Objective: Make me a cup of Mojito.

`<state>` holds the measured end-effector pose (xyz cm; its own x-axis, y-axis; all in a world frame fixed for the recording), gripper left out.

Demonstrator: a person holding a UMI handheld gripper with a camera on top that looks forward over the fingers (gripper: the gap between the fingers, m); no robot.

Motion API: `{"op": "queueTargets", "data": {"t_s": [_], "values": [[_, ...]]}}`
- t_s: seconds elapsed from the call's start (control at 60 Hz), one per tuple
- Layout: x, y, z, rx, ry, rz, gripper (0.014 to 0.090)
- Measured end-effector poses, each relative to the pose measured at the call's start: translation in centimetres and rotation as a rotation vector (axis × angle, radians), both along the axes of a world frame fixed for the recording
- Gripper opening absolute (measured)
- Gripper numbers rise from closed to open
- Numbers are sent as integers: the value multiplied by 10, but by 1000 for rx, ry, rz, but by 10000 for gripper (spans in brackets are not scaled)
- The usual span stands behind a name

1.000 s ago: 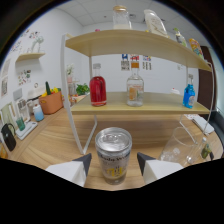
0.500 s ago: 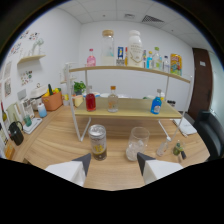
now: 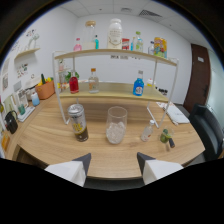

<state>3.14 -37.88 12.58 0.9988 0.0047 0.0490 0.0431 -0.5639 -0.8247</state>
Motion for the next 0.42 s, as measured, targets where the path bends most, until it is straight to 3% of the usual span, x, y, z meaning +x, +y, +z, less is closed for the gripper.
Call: {"op": "queueTargets", "data": {"t_s": [0.417], "values": [[0, 0, 0, -5, 18, 28, 859]]}}
